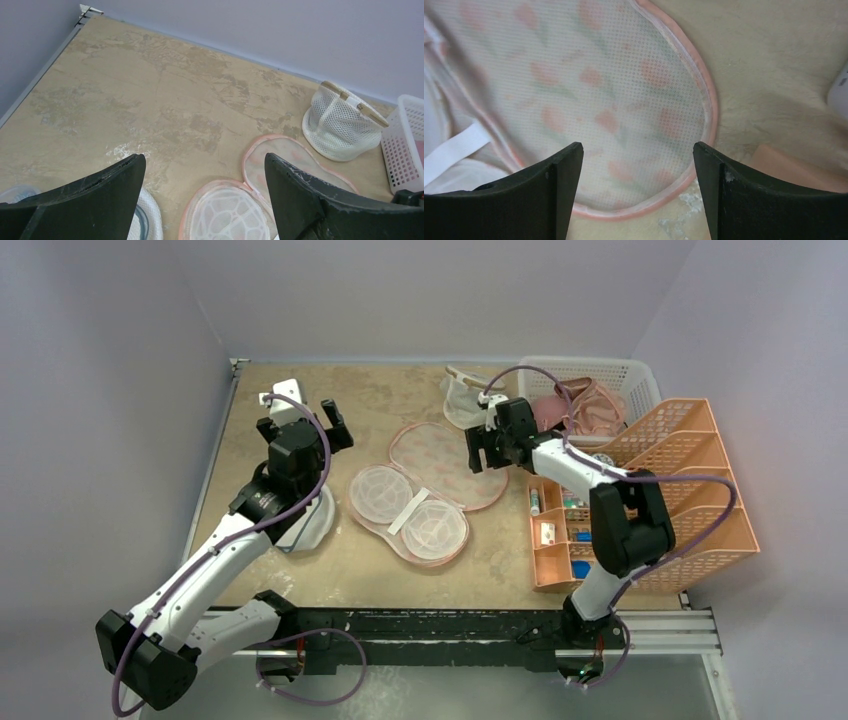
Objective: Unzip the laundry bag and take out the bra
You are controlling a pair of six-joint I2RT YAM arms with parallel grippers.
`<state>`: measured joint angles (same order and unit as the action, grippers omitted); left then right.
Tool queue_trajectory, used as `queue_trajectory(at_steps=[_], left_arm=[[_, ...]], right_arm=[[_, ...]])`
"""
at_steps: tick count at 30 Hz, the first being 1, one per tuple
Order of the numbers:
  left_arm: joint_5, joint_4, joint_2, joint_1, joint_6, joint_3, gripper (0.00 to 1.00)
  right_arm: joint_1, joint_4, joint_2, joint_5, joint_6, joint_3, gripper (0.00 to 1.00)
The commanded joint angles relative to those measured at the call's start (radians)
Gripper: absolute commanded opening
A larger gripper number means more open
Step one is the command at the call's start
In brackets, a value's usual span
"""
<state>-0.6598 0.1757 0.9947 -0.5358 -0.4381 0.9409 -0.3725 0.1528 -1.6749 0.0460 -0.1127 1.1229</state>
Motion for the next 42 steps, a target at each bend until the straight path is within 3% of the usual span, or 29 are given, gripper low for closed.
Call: queue_trajectory(at_steps=[1,16,20,25,30,42], left_arm=[[-0.006,-0.022,-0.008,0.008,-0.002,0.047,0.90],[0.031,-0.036,-0.010,0.008,0.004,0.041,0.99],[0.033,-0.038,-0.012,0.008,0.000,0.039,1.00],[0.023,-0.038,-0.019,0.008,-0.001,0.037,0.99],[0.025,-0.041,-0.023,0.008,0.000,0.033,1.00],[0.025,-0.041,-0.023,0.008,0.000,0.034,1.00]], right_arm=[[0.021,-0.073,-0.063,-0.032,0.007,0.050,0.82],[0.078,-0.127,-0.280,-0.033,0.079,0.195,0.71],[0.079,-0.143,-0.310,0.007,0.082,0.215,0.57],[0.078,-0.151,-0.323,0.013,0.084,0.217,0.33],[0.078,-0.140,-0.273,0.015,0.085,0.210,0.01],[0.055,-0.019,-0.076,-0.048,0.098,0.247,0.00]])
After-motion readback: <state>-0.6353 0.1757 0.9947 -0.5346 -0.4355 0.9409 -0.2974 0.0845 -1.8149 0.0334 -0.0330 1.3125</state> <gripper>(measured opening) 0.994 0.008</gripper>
